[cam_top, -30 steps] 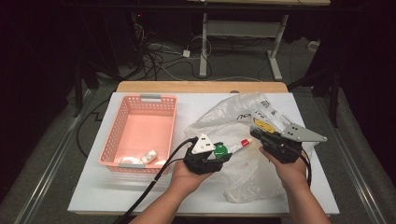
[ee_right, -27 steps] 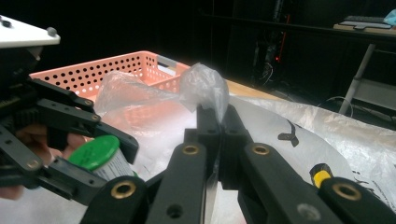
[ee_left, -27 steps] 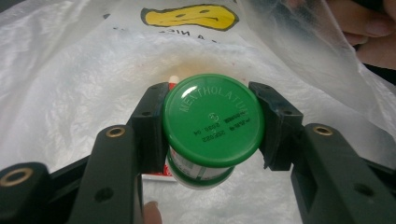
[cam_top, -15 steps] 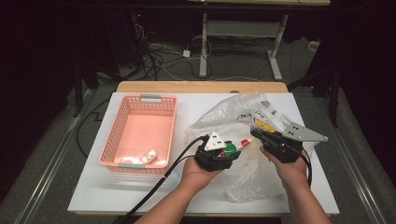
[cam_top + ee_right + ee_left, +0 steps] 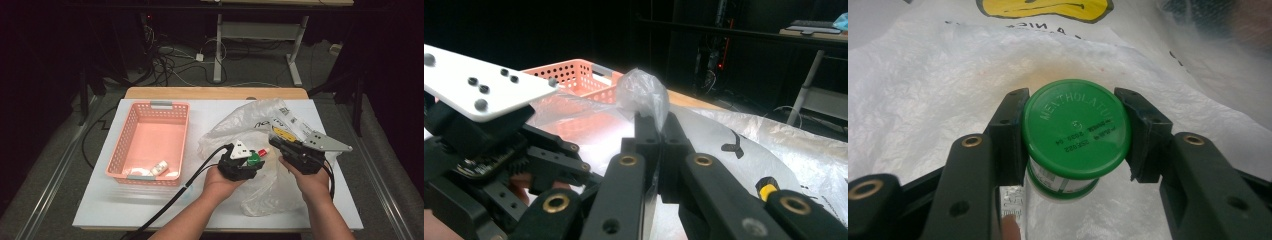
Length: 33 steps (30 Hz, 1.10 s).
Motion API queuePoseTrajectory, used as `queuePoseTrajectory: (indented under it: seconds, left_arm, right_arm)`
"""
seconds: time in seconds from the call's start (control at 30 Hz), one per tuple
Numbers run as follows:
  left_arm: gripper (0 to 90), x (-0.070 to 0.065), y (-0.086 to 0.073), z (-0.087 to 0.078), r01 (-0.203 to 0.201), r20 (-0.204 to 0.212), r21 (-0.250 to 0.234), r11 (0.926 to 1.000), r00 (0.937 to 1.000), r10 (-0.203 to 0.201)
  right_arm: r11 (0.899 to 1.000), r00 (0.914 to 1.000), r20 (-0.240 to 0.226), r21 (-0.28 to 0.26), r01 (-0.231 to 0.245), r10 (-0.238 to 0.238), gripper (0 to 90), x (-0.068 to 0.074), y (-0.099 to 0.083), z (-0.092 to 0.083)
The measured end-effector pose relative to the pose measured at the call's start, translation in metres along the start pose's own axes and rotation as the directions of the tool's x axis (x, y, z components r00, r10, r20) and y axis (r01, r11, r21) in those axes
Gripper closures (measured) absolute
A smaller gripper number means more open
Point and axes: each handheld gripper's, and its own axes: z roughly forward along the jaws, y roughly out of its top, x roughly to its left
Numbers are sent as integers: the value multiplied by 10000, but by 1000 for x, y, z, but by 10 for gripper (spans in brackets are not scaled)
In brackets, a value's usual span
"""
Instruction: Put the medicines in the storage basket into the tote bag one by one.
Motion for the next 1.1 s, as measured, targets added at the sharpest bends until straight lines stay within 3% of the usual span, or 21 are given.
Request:
queuePoseTrajectory:
  seconds: [0.63, 1.1]
  left_arm:
    - [497, 3, -4, 36, 242, 60, 78, 9997, 9997, -242]
    - [496, 2, -3, 58, 138, 85, 309, 9994, 9999, -141]
  right_arm:
    - [10000, 10000, -4, -23, -46, 46, 900, -2, -1, 0]
    - [10000, 10000, -28, -15, -45, 45, 900, -3, -1, -2]
